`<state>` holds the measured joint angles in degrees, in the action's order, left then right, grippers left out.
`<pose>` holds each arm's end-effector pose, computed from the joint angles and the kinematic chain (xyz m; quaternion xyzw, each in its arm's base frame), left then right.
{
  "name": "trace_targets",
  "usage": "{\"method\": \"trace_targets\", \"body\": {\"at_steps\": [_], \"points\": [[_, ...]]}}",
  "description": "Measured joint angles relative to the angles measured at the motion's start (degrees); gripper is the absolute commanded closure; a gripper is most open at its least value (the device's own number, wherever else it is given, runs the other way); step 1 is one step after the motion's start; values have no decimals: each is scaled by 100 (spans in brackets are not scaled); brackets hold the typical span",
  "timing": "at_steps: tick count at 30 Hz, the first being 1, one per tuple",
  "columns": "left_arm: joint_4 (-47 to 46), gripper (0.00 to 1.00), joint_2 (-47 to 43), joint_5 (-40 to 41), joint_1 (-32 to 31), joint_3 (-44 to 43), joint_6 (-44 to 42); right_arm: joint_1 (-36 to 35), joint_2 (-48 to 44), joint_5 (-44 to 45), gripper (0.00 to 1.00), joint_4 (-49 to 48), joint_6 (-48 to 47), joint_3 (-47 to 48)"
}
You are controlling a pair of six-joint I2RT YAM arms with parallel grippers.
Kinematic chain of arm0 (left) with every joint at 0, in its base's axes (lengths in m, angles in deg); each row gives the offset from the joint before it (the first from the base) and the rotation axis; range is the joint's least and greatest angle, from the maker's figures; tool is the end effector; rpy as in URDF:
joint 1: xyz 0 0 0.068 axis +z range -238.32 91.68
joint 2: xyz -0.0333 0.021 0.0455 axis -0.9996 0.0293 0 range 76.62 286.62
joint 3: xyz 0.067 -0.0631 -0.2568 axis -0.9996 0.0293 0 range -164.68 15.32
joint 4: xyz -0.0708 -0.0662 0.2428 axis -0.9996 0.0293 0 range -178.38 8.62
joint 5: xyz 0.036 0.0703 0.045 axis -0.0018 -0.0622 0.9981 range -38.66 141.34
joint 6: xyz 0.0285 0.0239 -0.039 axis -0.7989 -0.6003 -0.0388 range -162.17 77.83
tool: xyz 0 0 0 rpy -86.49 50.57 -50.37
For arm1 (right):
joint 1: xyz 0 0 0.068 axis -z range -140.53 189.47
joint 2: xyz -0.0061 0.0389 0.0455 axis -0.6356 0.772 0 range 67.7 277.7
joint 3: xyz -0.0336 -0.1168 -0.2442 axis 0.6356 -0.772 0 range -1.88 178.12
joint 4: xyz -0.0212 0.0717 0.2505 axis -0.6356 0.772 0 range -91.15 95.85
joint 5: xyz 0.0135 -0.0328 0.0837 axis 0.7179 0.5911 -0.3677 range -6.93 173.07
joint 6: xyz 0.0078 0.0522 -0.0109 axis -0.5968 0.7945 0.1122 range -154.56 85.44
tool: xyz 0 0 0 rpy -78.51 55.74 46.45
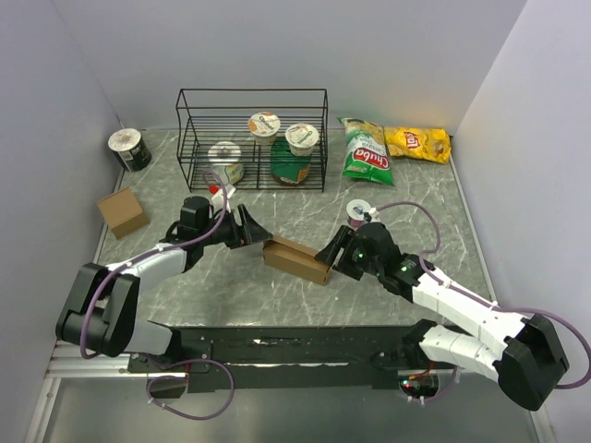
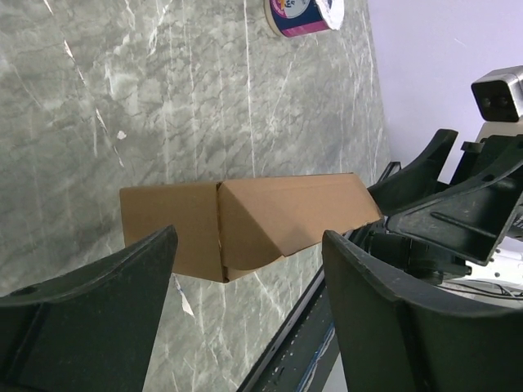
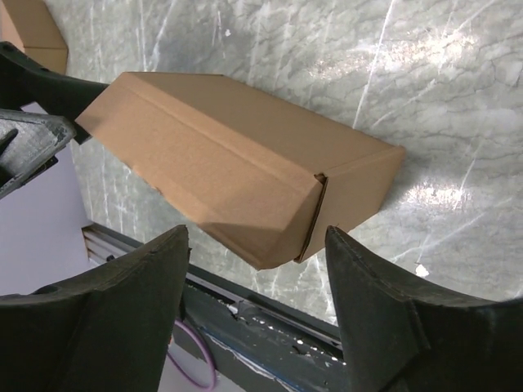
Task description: Fold the paper box
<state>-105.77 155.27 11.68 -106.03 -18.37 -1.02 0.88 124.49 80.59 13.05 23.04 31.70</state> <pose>0.2538 -0.1049 0.1948 0.0088 0.8234 -0.4923 0.2821 0.1642 0.1330 0.2264 0.1386 0.8856 0.3426 0.2813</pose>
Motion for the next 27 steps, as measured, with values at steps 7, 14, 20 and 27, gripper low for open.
{"method": "trace_targets", "body": {"at_steps": [7, 14, 20, 27], "points": [[-103, 25, 42, -17, 0, 66, 28, 0, 42, 20, 35, -63, 37, -118], [-162, 22, 48, -17, 0, 66, 31, 0, 50, 26, 40, -140, 50, -127], [-229, 15, 48, -17, 0, 66, 127, 0, 116, 22, 43, -190, 52, -127], [-664, 16, 214, -20, 0, 66, 358, 0, 155, 26, 44, -240, 46, -127]]}}
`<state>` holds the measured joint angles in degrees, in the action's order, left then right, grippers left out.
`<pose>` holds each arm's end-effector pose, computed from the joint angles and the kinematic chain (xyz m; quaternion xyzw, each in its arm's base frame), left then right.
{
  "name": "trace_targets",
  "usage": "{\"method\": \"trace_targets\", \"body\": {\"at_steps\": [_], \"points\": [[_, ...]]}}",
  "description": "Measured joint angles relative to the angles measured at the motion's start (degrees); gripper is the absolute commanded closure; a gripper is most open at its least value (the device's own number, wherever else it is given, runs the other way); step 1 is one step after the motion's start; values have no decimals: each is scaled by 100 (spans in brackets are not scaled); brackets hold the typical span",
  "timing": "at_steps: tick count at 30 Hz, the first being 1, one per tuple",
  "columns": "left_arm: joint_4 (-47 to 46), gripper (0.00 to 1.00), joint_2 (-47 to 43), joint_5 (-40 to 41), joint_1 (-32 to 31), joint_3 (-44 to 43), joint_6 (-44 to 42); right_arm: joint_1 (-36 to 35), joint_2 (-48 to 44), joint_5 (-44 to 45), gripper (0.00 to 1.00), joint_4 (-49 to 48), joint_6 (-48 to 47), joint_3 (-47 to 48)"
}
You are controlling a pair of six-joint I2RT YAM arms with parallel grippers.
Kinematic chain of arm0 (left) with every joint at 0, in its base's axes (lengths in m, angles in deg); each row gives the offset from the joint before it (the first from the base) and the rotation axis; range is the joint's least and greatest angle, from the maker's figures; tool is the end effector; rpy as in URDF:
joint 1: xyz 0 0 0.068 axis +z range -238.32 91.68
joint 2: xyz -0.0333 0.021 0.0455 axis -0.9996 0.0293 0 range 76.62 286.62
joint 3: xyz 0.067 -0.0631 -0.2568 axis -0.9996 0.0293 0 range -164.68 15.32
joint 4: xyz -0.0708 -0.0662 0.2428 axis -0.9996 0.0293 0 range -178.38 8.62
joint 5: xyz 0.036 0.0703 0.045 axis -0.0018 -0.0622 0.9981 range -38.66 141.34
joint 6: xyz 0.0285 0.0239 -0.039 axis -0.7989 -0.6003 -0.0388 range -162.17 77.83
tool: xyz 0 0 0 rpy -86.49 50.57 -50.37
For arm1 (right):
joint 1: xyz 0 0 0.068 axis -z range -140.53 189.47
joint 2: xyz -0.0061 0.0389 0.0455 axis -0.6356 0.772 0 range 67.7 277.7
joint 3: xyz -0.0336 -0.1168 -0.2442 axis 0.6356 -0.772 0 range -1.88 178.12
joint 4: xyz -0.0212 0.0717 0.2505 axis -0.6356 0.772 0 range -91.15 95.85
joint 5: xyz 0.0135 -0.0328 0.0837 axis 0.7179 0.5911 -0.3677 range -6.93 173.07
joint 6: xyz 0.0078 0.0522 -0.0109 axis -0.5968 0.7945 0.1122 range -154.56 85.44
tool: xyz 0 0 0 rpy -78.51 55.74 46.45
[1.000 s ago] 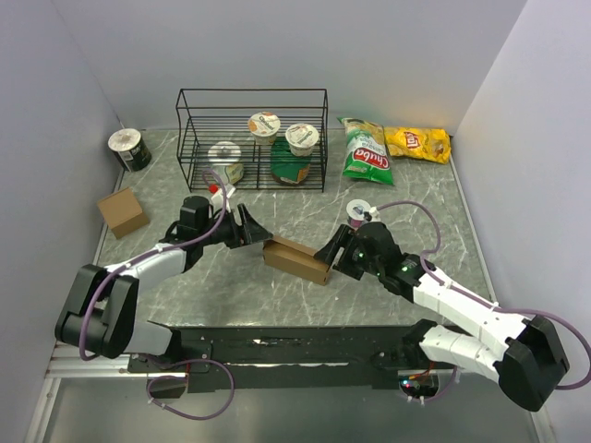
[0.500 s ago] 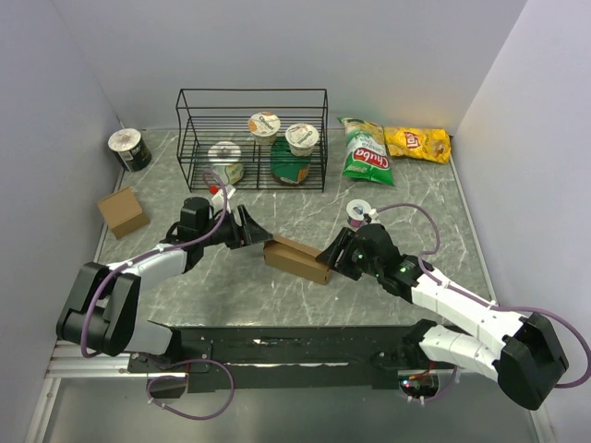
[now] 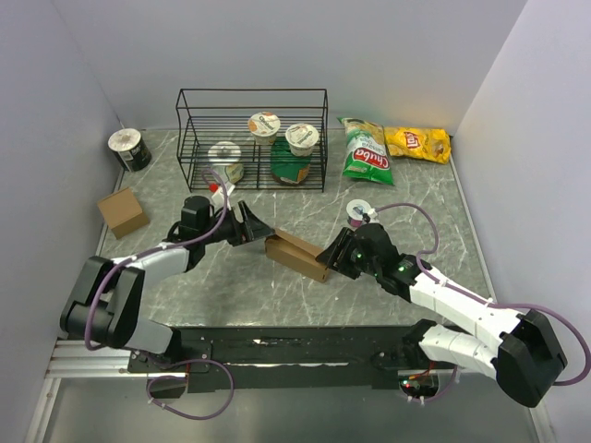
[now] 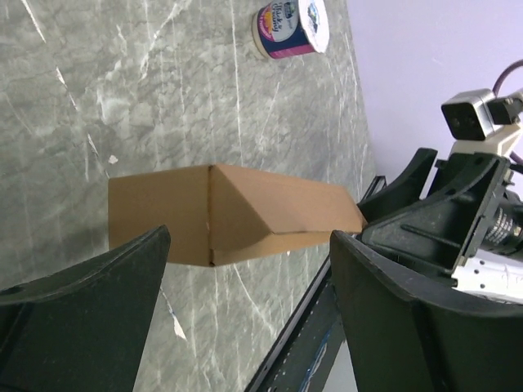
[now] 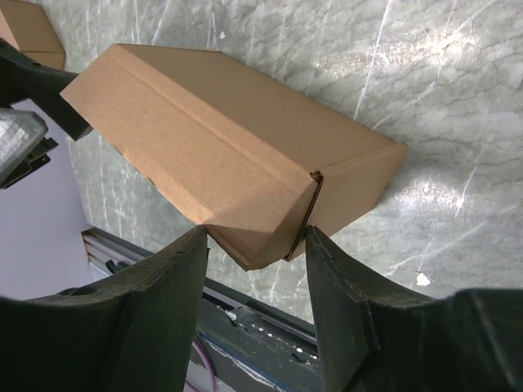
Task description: Fold the paper box
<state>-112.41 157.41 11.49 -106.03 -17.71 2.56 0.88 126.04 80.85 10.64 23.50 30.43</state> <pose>0.2595 -0.1068 0.1923 -0.0027 0.8089 -0.5105 0.2916 0.1668 0.1349 0.2174 0.1435 0.8864 0.3400 0.2793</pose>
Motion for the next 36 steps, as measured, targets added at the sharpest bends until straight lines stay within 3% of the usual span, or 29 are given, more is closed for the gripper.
{"method": "trace_targets", "body": {"at_steps": [5, 20, 36], "points": [[-339, 17, 363, 4, 0, 0, 173, 0, 17, 0, 44, -22, -4, 0], [-1051, 43, 758, -125, -11, 22, 404, 0, 33, 2, 45, -31, -24, 0], [-1784, 61, 1012, -238, -4, 205, 455, 0, 33, 39, 45, -13, -44, 0]]}}
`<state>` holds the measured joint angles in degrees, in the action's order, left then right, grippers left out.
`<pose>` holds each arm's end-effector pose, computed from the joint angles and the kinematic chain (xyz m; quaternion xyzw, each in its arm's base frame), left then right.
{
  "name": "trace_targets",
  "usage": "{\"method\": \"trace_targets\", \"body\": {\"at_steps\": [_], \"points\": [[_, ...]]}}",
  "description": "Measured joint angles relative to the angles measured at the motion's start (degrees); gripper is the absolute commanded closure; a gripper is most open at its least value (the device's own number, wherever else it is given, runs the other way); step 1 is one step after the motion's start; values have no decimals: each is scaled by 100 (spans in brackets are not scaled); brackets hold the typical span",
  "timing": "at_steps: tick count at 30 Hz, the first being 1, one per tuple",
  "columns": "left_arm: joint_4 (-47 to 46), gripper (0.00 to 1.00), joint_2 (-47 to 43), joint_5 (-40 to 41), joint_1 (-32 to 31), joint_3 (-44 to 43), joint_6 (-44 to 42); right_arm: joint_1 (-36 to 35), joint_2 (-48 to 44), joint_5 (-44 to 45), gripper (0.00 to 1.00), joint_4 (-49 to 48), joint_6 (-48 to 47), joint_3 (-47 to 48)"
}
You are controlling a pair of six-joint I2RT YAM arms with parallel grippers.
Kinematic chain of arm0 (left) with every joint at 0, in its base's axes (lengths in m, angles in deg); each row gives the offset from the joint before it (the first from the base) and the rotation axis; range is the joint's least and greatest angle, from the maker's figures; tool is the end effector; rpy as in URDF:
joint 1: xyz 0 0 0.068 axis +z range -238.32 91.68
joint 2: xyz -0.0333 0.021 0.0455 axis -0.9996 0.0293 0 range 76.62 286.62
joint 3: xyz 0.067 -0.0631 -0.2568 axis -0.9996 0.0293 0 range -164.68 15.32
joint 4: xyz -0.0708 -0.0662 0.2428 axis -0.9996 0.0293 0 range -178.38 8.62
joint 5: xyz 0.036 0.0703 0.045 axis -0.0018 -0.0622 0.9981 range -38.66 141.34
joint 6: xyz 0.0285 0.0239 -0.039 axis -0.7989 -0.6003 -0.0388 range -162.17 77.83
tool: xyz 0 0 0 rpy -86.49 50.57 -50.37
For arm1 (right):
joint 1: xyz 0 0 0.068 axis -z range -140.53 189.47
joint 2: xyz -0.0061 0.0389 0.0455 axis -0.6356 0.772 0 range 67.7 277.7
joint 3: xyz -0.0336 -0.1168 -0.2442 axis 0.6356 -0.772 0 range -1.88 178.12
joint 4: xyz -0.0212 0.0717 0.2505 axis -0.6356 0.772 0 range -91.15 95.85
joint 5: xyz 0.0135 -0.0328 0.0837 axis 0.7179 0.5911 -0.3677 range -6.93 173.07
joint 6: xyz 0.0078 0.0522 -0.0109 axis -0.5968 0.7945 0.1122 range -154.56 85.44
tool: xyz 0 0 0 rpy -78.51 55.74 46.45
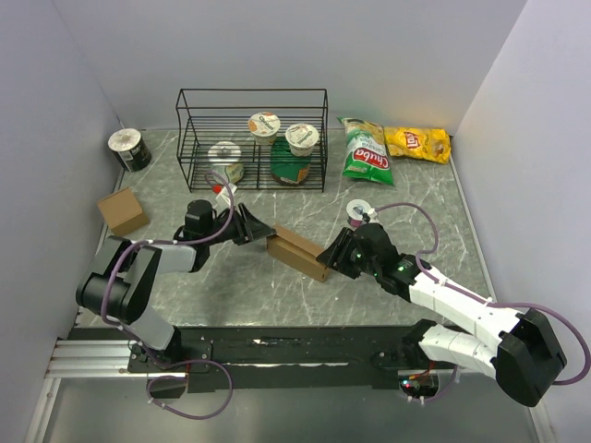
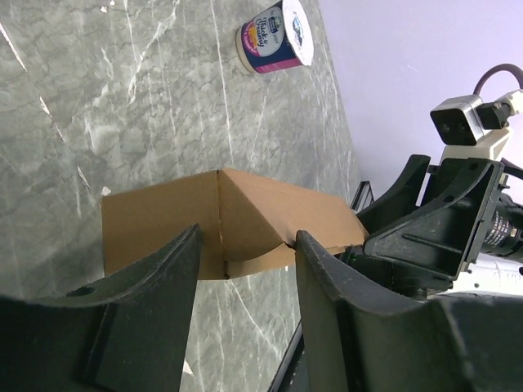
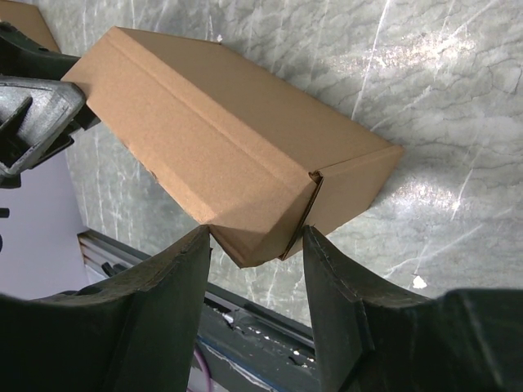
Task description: Fold the paper box
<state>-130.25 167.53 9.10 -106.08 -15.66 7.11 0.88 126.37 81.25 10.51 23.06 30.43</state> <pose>0.2730 -0.1126 0.1644 -0.0013 0.7840 -0.5457 0.2958 0.1675 0.1352 0.2165 0.1417 0.8875 0.3357 0.2819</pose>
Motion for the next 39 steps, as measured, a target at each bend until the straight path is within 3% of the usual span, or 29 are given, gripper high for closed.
{"method": "trace_targets", "body": {"at_steps": [12, 19, 31, 39], "points": [[-452, 77, 72, 22, 4, 249, 4, 0, 0, 74, 46, 68, -2, 0], [-822, 80, 214, 2, 7, 341, 107, 0, 0, 98, 45, 127, 0, 0], [-866, 77, 269, -37, 9, 310, 133, 2, -439, 299, 21, 509, -133, 24], [-306, 77, 157, -46, 2, 127, -35, 291, -647, 243, 28, 579, -179, 125]]}}
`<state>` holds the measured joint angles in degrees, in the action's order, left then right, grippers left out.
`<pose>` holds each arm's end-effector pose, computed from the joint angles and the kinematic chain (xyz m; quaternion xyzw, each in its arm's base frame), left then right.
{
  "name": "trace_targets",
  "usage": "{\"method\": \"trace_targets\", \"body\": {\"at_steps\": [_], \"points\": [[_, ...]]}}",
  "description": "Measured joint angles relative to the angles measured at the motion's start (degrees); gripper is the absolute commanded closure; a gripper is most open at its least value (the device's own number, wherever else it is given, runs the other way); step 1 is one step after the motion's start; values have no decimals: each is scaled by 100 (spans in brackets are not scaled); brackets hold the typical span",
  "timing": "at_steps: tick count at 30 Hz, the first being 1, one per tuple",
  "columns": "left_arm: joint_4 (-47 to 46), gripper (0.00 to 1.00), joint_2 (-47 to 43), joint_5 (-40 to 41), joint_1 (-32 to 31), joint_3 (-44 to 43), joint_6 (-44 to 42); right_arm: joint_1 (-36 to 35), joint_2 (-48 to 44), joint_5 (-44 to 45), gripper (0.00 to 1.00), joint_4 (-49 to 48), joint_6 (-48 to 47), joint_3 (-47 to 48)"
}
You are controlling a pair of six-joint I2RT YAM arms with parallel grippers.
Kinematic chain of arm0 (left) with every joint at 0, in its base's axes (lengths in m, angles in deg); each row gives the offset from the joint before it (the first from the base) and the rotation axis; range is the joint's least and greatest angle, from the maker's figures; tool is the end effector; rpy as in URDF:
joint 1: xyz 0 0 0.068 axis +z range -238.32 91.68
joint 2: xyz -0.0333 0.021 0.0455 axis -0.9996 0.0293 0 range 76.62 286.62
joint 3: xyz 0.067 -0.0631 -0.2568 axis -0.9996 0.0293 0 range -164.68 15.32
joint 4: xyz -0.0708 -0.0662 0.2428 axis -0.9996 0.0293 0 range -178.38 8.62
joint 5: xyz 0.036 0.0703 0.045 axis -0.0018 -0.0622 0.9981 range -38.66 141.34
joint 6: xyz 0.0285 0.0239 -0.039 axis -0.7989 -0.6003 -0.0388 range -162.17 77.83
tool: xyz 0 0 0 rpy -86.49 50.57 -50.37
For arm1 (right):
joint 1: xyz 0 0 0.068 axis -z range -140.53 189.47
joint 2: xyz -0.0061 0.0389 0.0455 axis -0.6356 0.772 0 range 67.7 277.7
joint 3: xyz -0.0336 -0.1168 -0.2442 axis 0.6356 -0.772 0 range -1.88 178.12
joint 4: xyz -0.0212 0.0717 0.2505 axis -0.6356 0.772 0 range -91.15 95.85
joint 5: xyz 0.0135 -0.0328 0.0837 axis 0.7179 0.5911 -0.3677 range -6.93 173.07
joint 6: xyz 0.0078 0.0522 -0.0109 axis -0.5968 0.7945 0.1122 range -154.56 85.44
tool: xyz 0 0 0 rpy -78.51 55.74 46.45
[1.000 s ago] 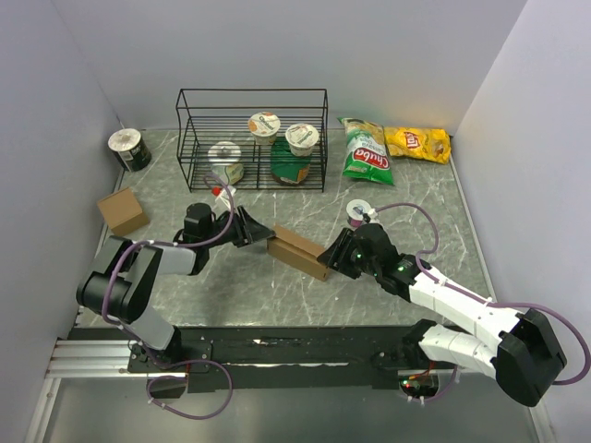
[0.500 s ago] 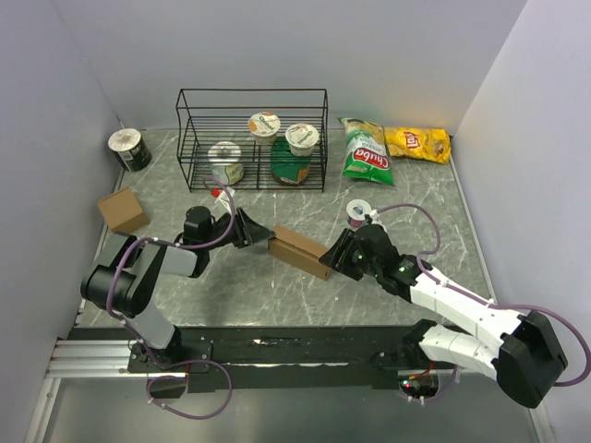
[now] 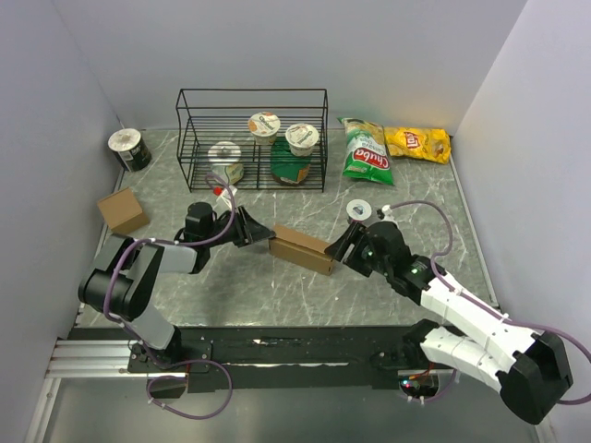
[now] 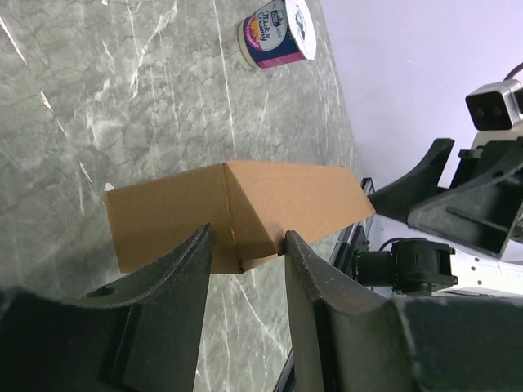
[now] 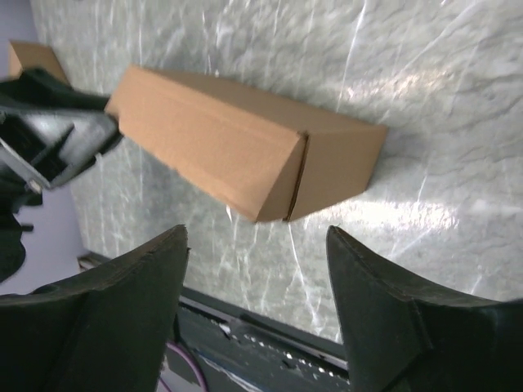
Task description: Fold the paper box
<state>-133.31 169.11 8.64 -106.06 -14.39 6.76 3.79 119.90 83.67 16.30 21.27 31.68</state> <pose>0.2710 -0.1120 0.1561 0.0042 0.7827 -0.5473 0.2965 0.1611 0.1153 0.2361 0.1583 0.8772 0.3215 0.3196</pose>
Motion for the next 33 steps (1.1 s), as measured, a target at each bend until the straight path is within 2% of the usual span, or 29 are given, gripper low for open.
{"method": "trace_targets", "body": {"at_steps": [14, 23, 24, 28, 33], "points": [[168, 77, -52, 11, 2, -26, -44, 520, 155, -382, 39, -538, 24, -337], [295, 77, -85, 31, -26, -61, -149, 535, 363, -514, 53, -741, 28, -439], [302, 77, -85, 28, -26, -66, -151, 535, 374, -520, 58, -758, 31, -439], [321, 78, -85, 31, -26, -74, -151, 535, 479, -610, 64, -925, 52, -472], [319, 78, -83, 33, -26, -74, -151, 535, 579, -662, 78, -1095, 94, -516]]}}
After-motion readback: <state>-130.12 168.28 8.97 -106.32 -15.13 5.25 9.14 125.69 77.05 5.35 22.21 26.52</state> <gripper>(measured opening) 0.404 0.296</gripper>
